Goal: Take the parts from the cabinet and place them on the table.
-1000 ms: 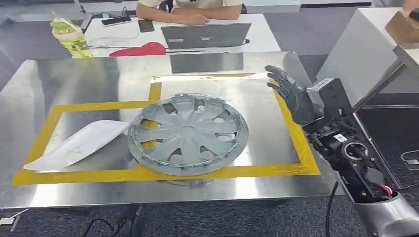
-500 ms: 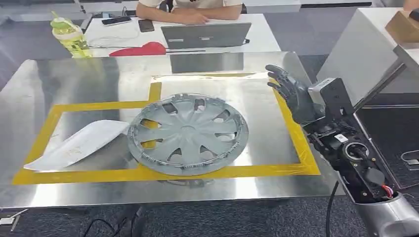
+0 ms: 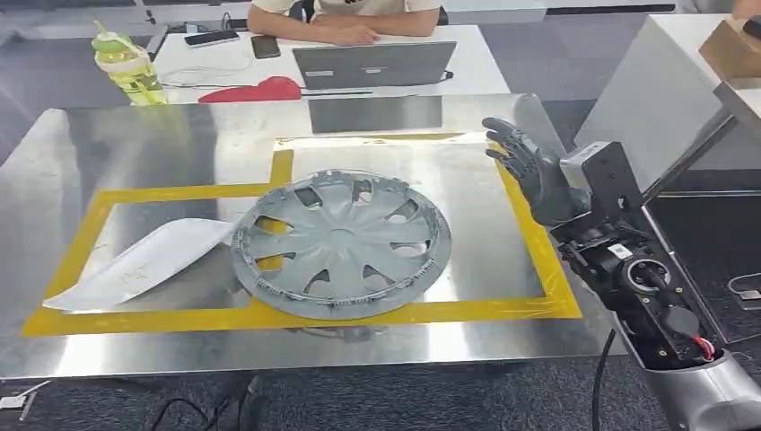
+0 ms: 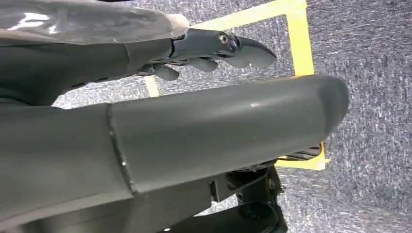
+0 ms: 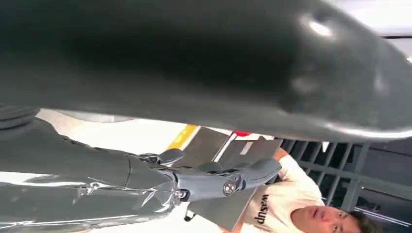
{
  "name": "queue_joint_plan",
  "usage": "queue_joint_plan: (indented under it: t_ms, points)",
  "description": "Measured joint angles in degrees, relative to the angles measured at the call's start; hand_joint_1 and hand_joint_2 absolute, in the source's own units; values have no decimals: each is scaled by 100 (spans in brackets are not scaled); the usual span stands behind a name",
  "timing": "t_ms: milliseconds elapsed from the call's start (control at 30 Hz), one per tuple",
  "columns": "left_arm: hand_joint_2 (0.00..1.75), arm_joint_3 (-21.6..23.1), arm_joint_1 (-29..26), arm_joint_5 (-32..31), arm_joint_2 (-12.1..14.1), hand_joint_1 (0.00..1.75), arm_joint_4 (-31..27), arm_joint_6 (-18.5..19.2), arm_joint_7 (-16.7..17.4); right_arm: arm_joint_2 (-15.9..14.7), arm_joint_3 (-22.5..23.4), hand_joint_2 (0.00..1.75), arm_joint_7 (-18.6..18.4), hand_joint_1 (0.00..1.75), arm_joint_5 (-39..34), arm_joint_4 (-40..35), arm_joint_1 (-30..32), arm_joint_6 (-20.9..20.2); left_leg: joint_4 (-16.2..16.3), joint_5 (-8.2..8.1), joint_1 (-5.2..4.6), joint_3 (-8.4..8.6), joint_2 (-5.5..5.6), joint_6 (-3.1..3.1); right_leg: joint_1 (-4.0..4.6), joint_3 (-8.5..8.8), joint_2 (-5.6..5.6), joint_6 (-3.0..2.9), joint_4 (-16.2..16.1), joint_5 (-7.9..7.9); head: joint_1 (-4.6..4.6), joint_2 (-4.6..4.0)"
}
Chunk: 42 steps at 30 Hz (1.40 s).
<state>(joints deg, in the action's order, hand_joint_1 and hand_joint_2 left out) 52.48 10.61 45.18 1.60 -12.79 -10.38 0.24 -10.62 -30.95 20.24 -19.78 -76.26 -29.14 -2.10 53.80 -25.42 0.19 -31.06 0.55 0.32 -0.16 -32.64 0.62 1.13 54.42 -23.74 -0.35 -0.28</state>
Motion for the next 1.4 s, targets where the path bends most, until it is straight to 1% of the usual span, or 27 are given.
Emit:
queue_joint_plan:
  t_ms: [467,1400]
  points:
    - [0,4,-1,33,0,0,0,120,24,2,-2,0,18,0,-33,0,24,22,0,0,0,0,0,0,0,0,0,0,0,0,0,0]
    - [0,4,-2,42,0,0,0,125,20,33,-2,0,26,0,-35,0,42,20,0,0,0,0,0,0,0,0,0,0,0,0,0,0]
